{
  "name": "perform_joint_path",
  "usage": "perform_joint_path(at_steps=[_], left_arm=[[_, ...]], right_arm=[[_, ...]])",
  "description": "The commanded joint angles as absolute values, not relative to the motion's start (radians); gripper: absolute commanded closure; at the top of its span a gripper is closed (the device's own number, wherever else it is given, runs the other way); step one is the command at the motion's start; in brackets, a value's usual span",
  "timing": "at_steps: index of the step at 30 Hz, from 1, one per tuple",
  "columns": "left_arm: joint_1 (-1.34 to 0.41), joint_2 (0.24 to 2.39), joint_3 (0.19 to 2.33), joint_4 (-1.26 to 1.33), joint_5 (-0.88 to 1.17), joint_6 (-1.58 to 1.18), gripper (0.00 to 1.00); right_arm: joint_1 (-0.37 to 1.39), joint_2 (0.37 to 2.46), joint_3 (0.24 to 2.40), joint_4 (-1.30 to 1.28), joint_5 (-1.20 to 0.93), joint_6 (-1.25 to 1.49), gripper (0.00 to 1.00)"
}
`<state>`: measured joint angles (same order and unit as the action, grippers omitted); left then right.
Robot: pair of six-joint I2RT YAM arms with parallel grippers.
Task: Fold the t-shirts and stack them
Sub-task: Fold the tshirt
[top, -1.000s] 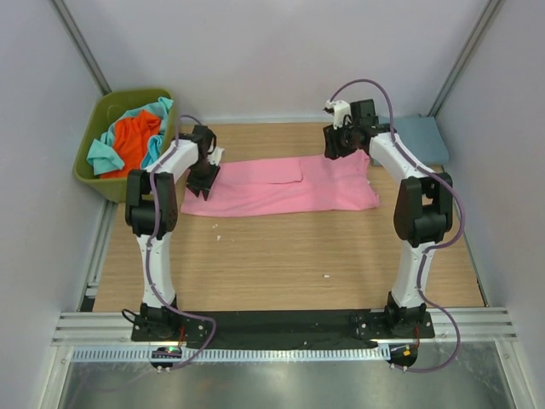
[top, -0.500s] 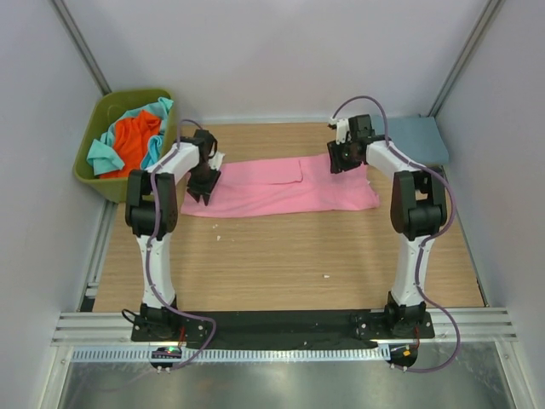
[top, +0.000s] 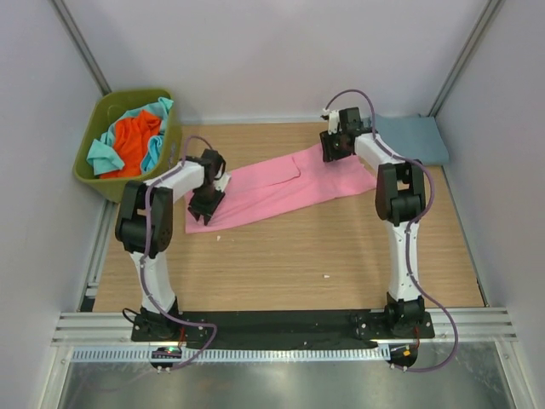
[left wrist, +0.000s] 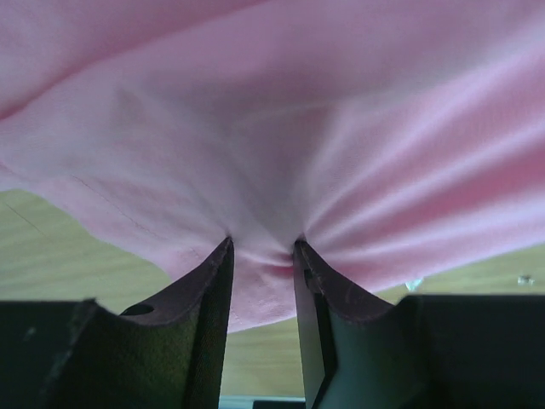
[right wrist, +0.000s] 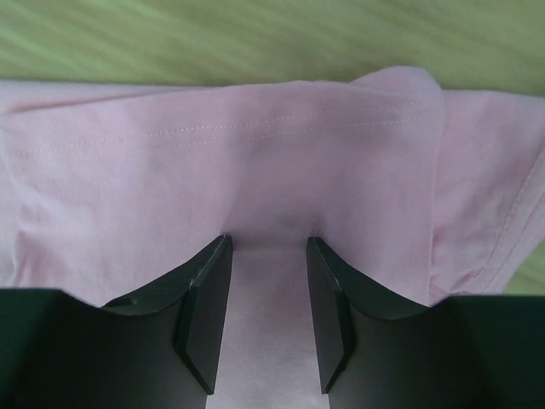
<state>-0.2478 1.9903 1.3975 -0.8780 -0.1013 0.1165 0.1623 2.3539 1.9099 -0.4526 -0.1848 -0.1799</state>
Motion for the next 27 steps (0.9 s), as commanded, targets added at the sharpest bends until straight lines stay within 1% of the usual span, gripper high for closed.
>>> perform_joint_path(at_steps=[1, 4, 7, 10, 14, 16, 19, 22, 24, 27], left_arm=[[-0.334, 1.901, 1.269, -0.871, -0.175, 0.146, 0.64], [-0.399, 1.867, 1.221, -0.859, -0.21, 0.16, 0.63], [-0.442, 1.856, 1.218, -0.858, -0.248, 0.17, 0.63], [-0.459, 1.839, 1.279, -0.888, -0.262, 0.172, 0.63], [-0.459, 1.824, 1.386, -0.939, -0.247, 0.186, 0.63], [-0.46, 1.819, 1.405, -0.972, -0.221, 0.189, 0.62], [-0.459, 1.81, 1.422, -1.018, -0.154, 0.209, 0.57], [-0.462, 1.806, 1.402, -1.071, -0.097, 0.253, 0.53], [-0.463, 1.79, 1.353, -1.078, -0.063, 0.274, 0.52], [-0.462, 1.786, 1.292, -1.066, -0.07, 0.314, 0.51]], right_arm=[[0.166, 2.452, 2.043, -0.416, -0.127, -0.156, 0.53], [0.179, 2.517, 2.173, -0.41, -0.111, -0.149, 0.49], [0.189, 2.53, 2.212, -0.381, -0.089, -0.149, 0.48], [0.198, 2.488, 2.227, -0.376, -0.061, -0.153, 0.46], [0.198, 2.346, 2.172, -0.385, -0.04, -0.146, 0.45], [0.196, 2.297, 2.123, -0.39, -0.046, -0.137, 0.44], [0.198, 2.217, 2.059, -0.408, -0.063, -0.126, 0.44], [0.199, 2.157, 1.984, -0.41, -0.06, -0.127, 0.43], [0.199, 2.132, 1.947, -0.414, -0.054, -0.13, 0.43], [0.199, 2.115, 1.879, -0.419, -0.051, -0.138, 0.43]])
